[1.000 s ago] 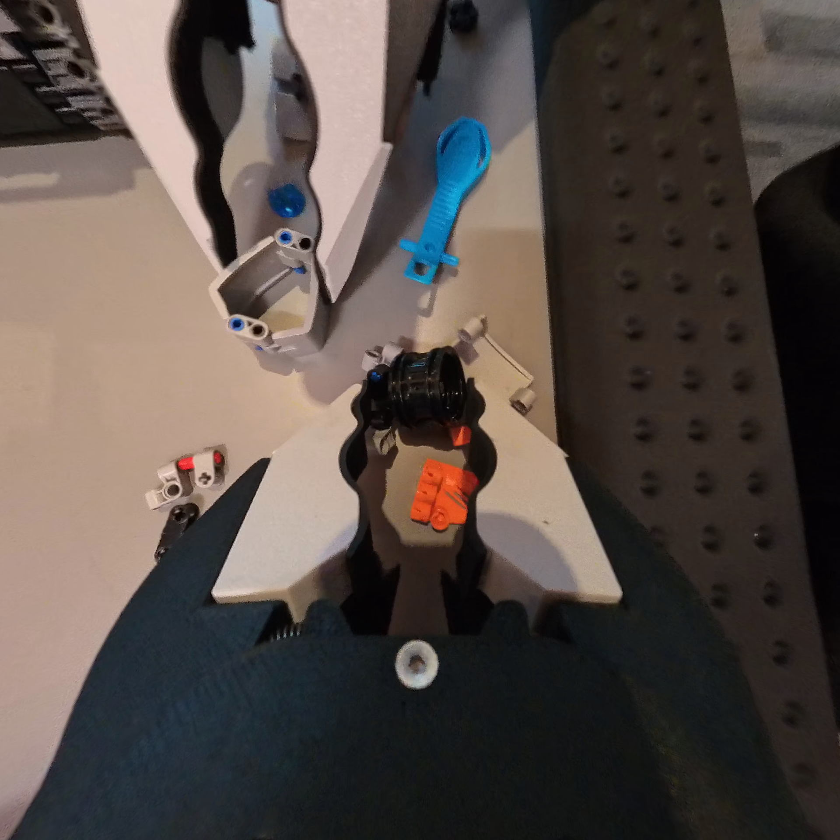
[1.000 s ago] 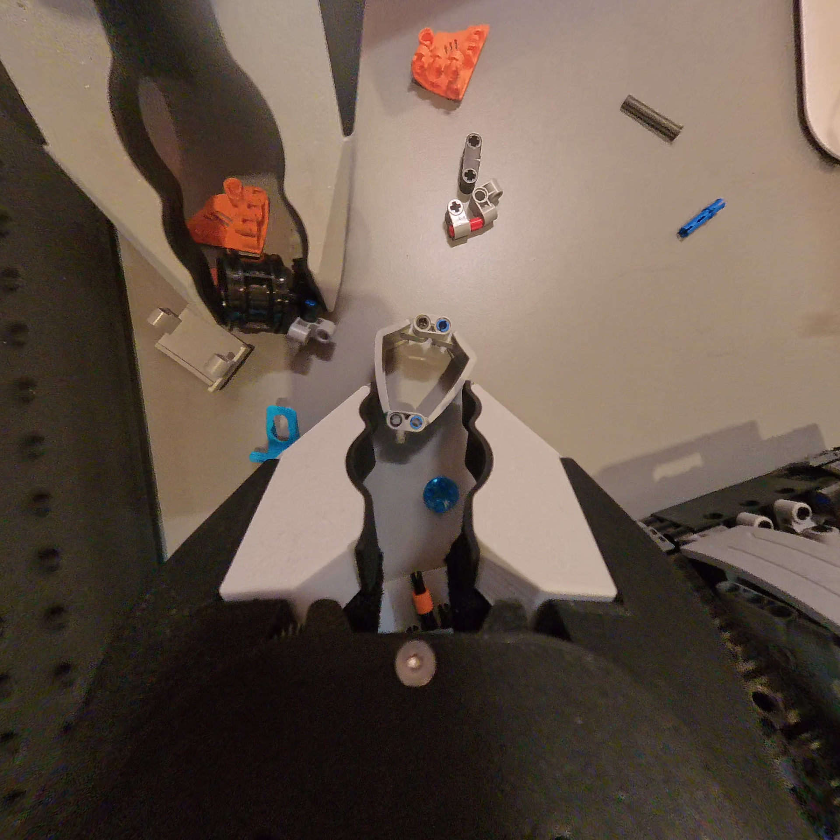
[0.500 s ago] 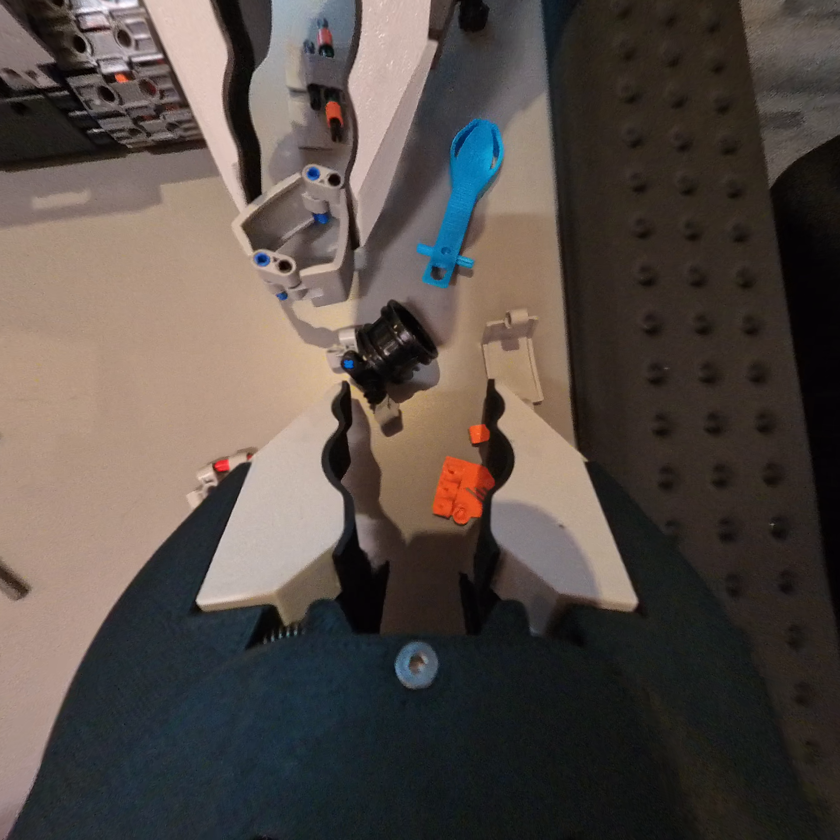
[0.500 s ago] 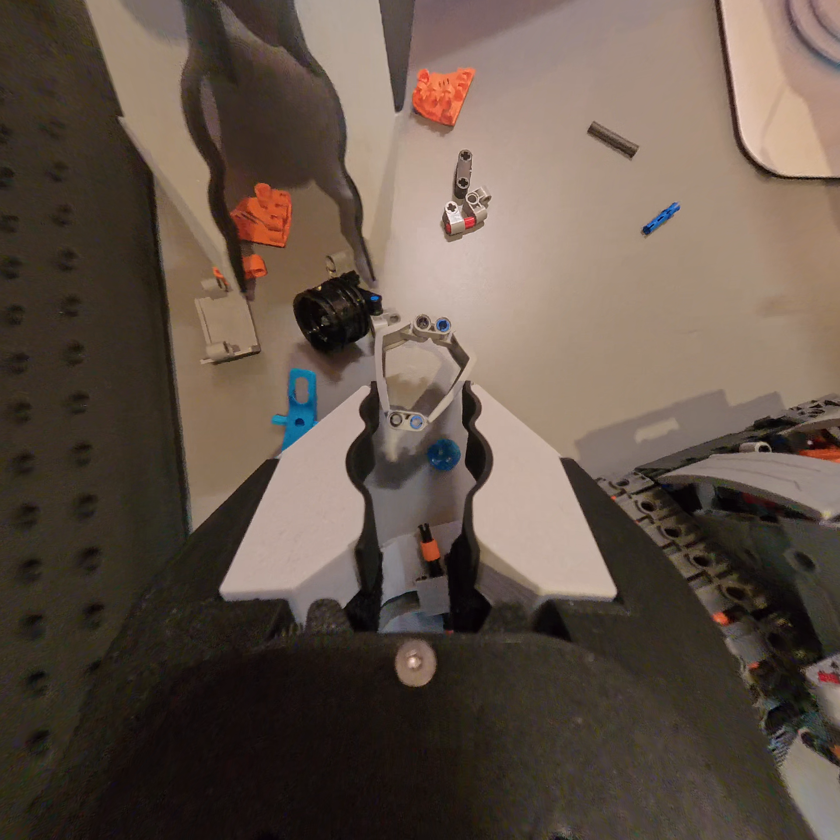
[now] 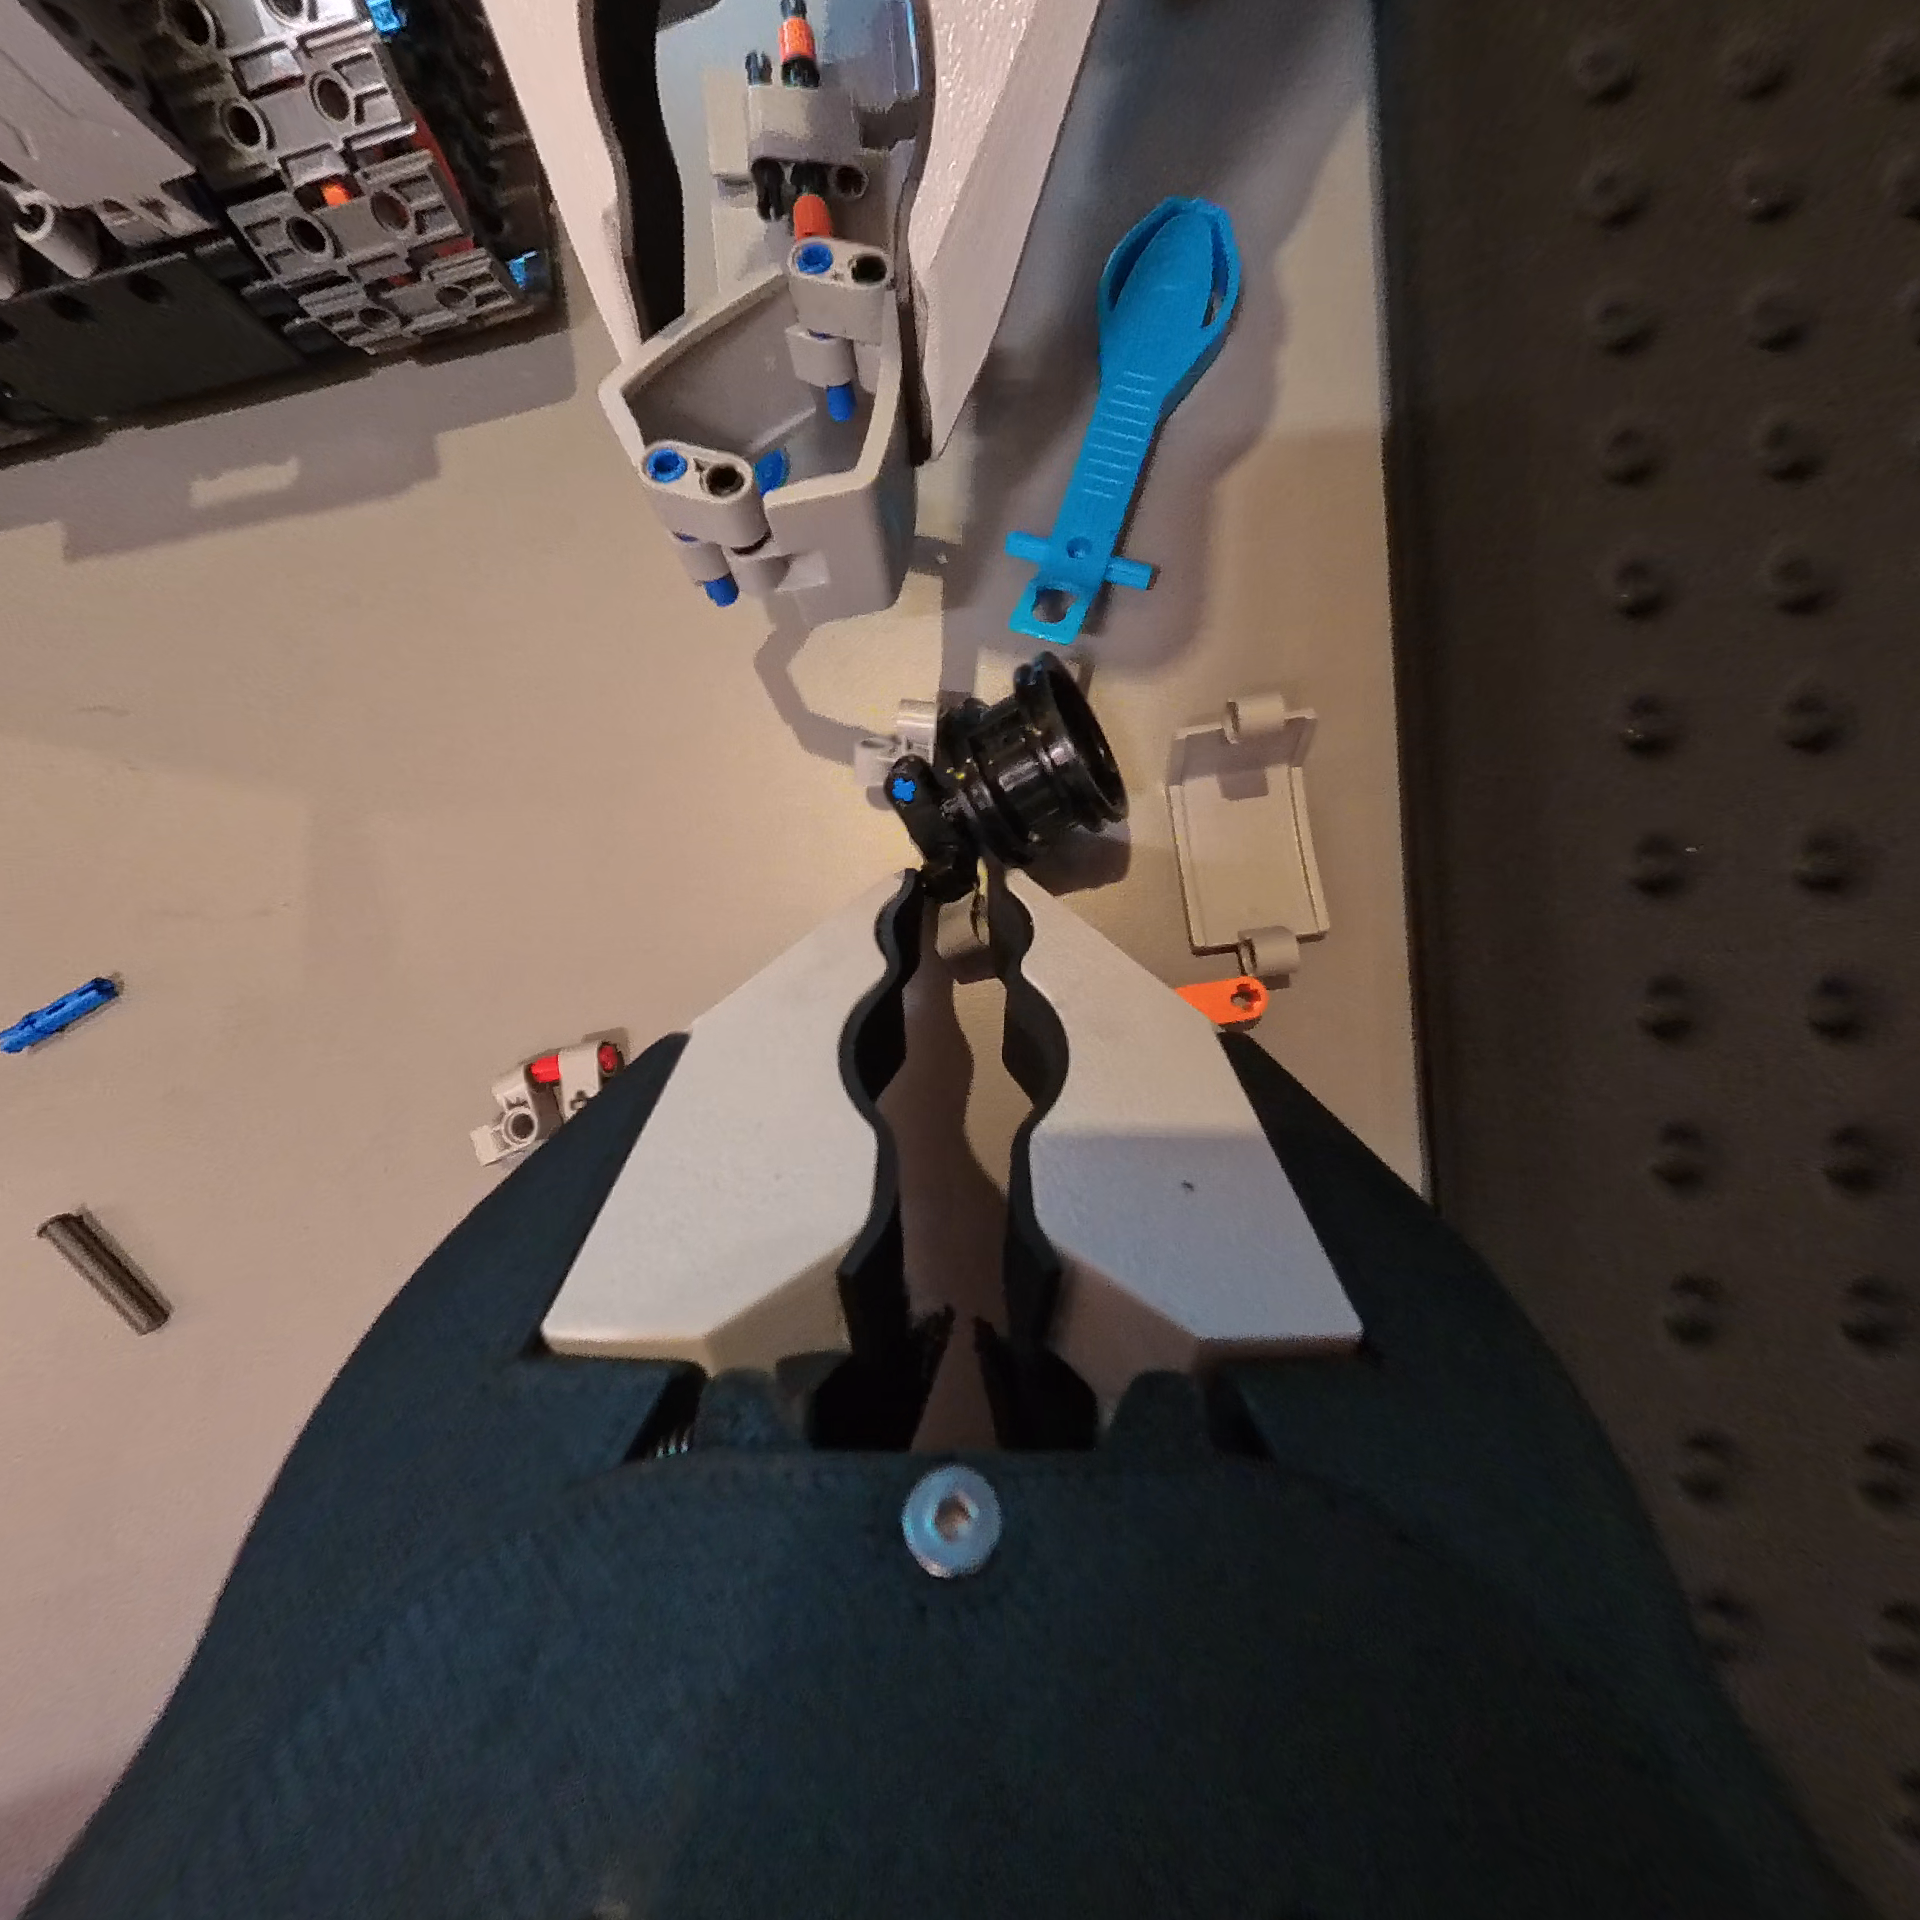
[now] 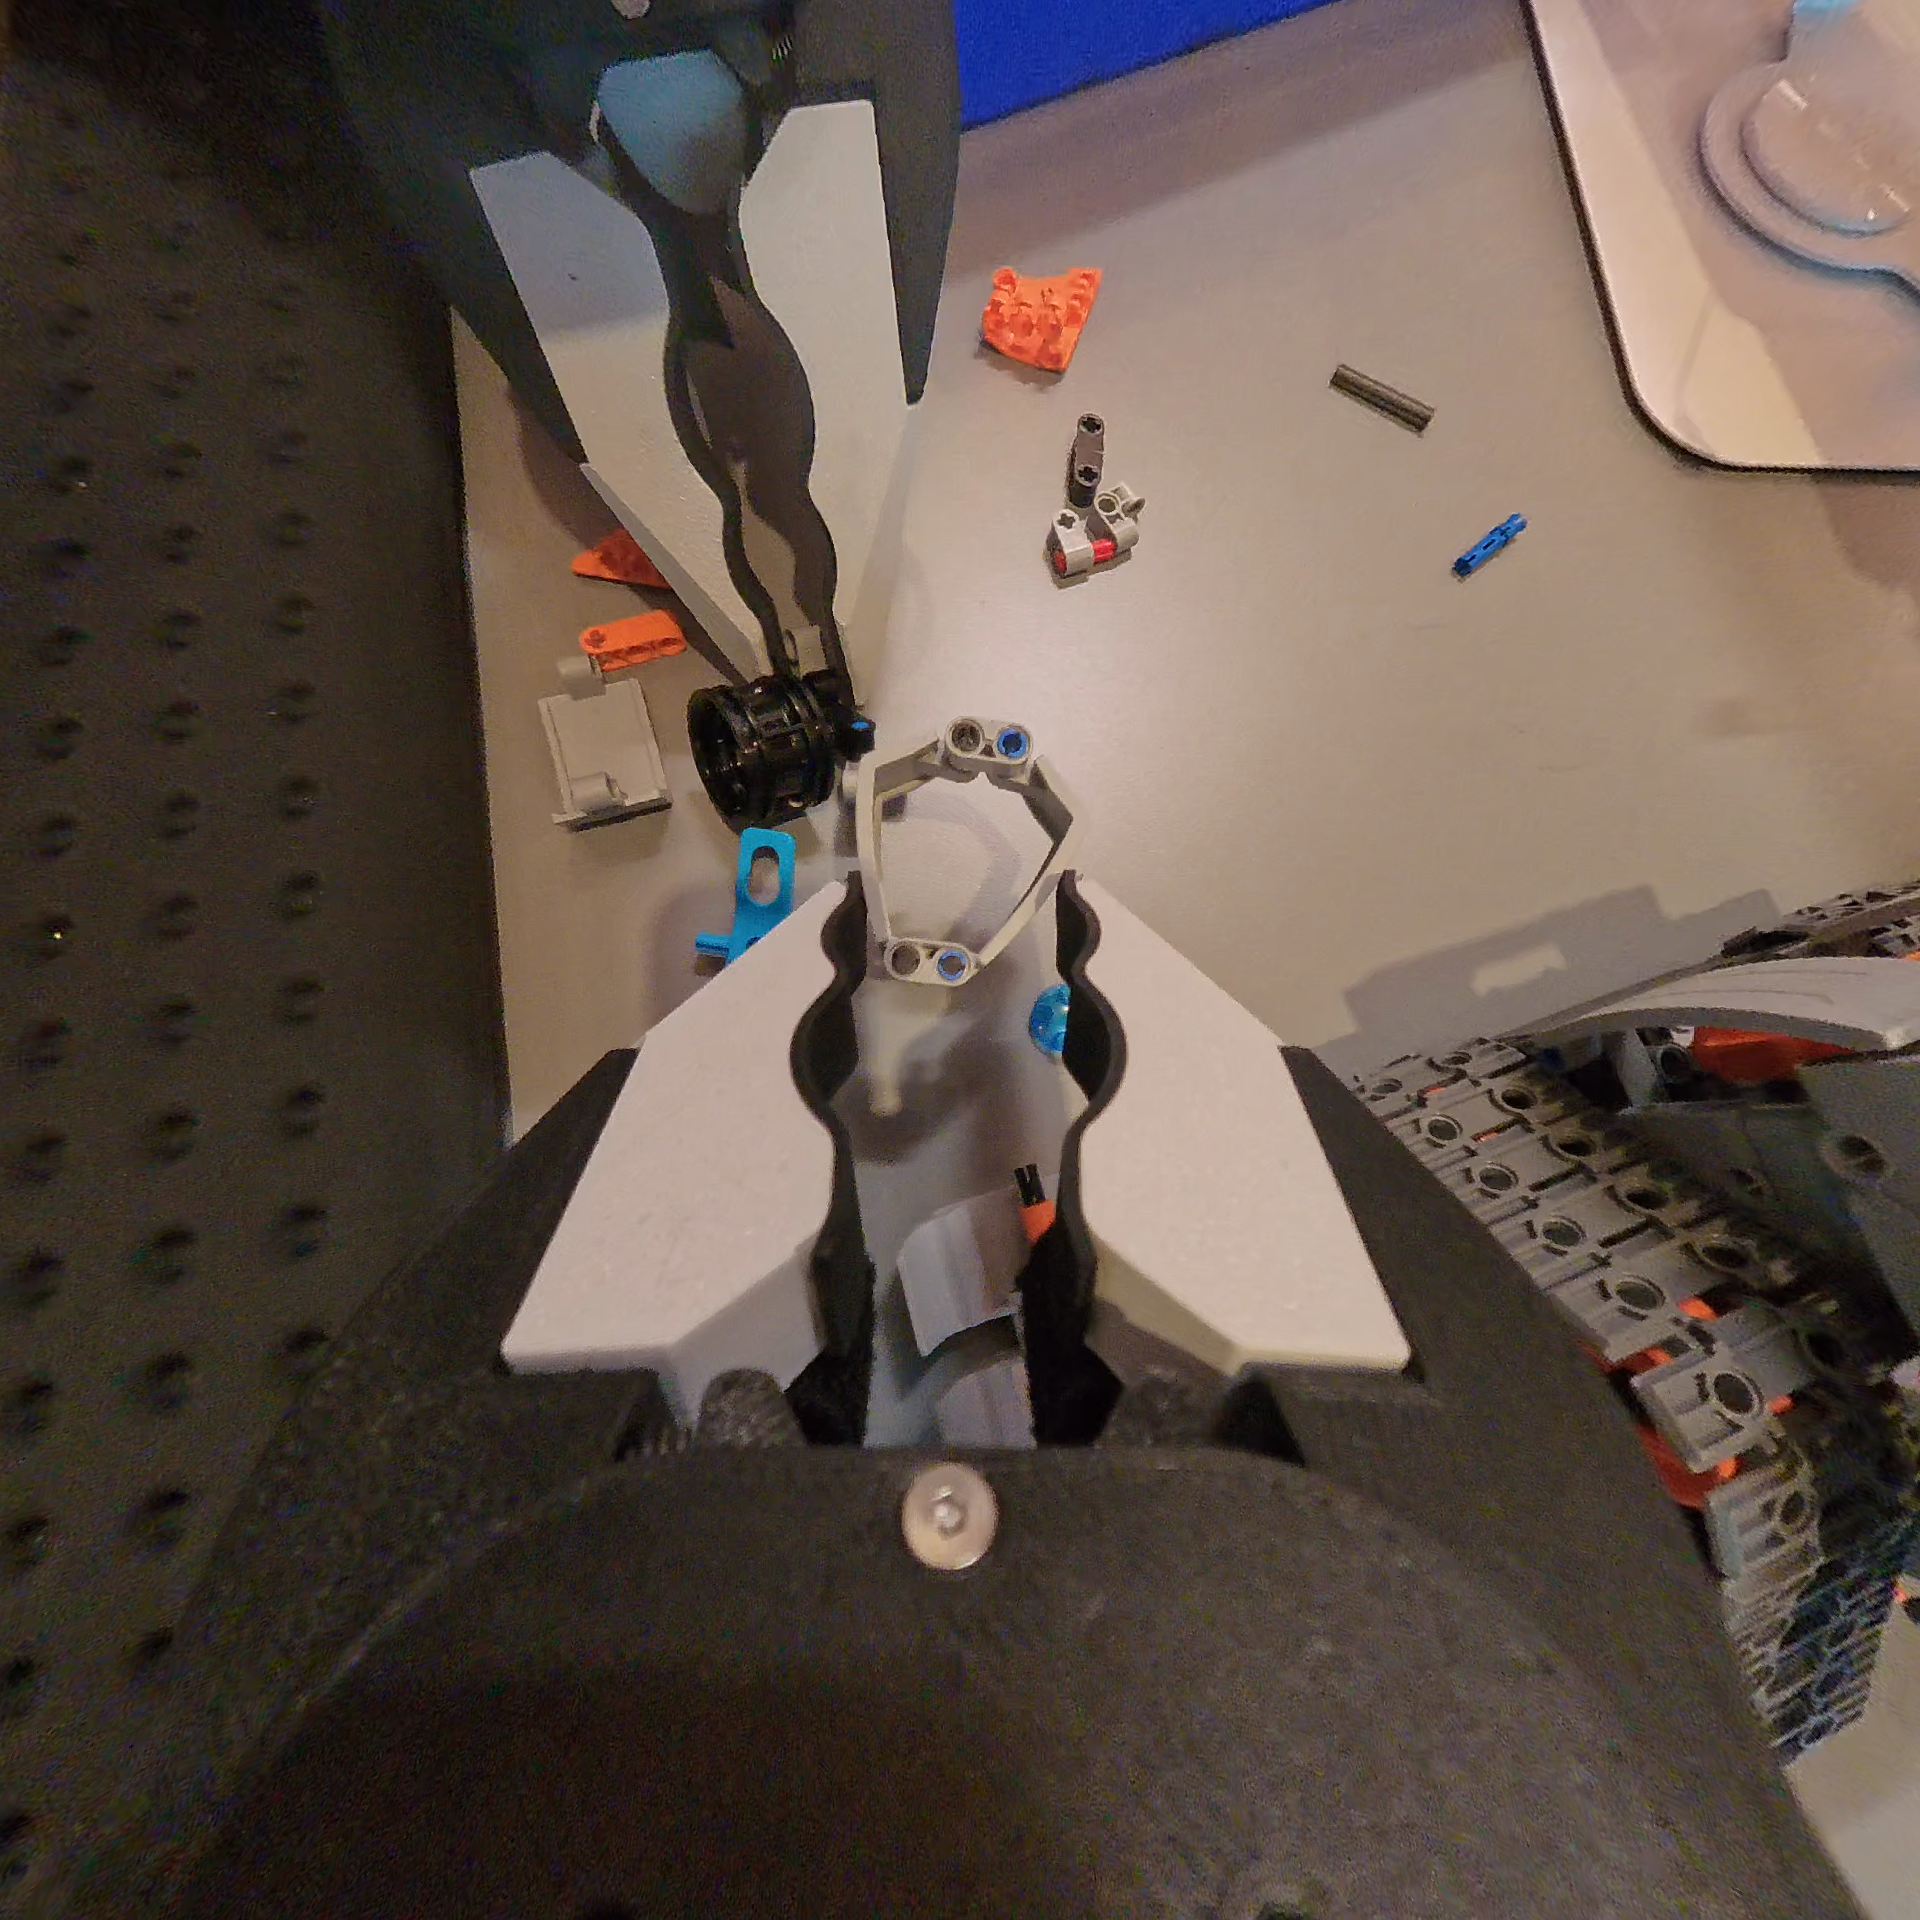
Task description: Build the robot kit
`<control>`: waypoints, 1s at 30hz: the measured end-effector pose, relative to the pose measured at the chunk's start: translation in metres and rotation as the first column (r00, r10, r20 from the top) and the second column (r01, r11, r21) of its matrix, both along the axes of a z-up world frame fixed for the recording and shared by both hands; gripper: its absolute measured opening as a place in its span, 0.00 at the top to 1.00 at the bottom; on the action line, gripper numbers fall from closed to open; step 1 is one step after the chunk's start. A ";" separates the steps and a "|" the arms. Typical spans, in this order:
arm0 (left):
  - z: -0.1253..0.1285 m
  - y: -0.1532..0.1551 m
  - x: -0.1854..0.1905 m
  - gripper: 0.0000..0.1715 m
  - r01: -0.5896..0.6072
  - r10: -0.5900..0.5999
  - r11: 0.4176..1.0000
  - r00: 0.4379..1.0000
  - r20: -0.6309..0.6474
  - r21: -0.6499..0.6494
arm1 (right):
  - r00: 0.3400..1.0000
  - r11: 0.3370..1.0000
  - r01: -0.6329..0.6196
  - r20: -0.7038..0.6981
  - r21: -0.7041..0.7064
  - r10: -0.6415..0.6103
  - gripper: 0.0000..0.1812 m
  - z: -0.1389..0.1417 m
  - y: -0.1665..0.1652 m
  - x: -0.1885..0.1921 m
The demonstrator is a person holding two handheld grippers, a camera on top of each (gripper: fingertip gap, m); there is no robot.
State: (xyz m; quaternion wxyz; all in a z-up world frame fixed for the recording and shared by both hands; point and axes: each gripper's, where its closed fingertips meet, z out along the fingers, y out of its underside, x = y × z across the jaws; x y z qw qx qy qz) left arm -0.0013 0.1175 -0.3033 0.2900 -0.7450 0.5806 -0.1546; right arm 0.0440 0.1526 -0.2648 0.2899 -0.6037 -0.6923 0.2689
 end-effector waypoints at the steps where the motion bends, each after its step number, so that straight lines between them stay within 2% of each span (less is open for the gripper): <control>1: 0.000 0.000 0.000 0.95 -0.002 0.002 1.000 1.000 0.001 0.005 | 1.000 1.000 -0.001 -0.005 0.002 0.001 0.81 0.001 -0.001 0.000; 6: 0.004 0.008 -0.001 0.97 -0.082 0.083 0.996 0.996 0.039 -0.019 | 0.999 0.999 -0.007 -0.051 0.035 0.009 0.81 0.008 -0.006 -0.001; 10: 0.014 0.013 0.005 0.97 -0.151 0.180 0.974 0.968 0.173 -0.169 | 0.993 0.994 -0.042 -0.103 0.106 0.053 0.81 0.017 -0.017 -0.008; 13: 0.020 0.016 0.010 0.97 -0.178 0.266 0.932 0.929 0.259 -0.316 | 0.990 0.984 -0.046 -0.126 0.171 0.068 0.81 0.021 -0.021 -0.015; 16: 0.027 0.026 0.010 0.96 -0.205 0.345 0.897 0.879 0.330 -0.392 | 0.989 0.973 -0.038 -0.132 0.230 0.069 0.81 0.023 -0.021 -0.018; 23: 0.040 0.031 0.014 0.97 -0.181 0.407 0.862 0.804 0.433 -0.473 | 0.985 0.958 0.017 -0.168 0.286 0.032 0.82 0.029 -0.014 -0.018; 30: 0.050 0.035 0.019 0.97 -0.142 0.456 0.827 0.735 0.501 -0.543 | 0.986 0.879 0.070 -0.167 0.473 0.011 0.82 0.032 -0.003 -0.018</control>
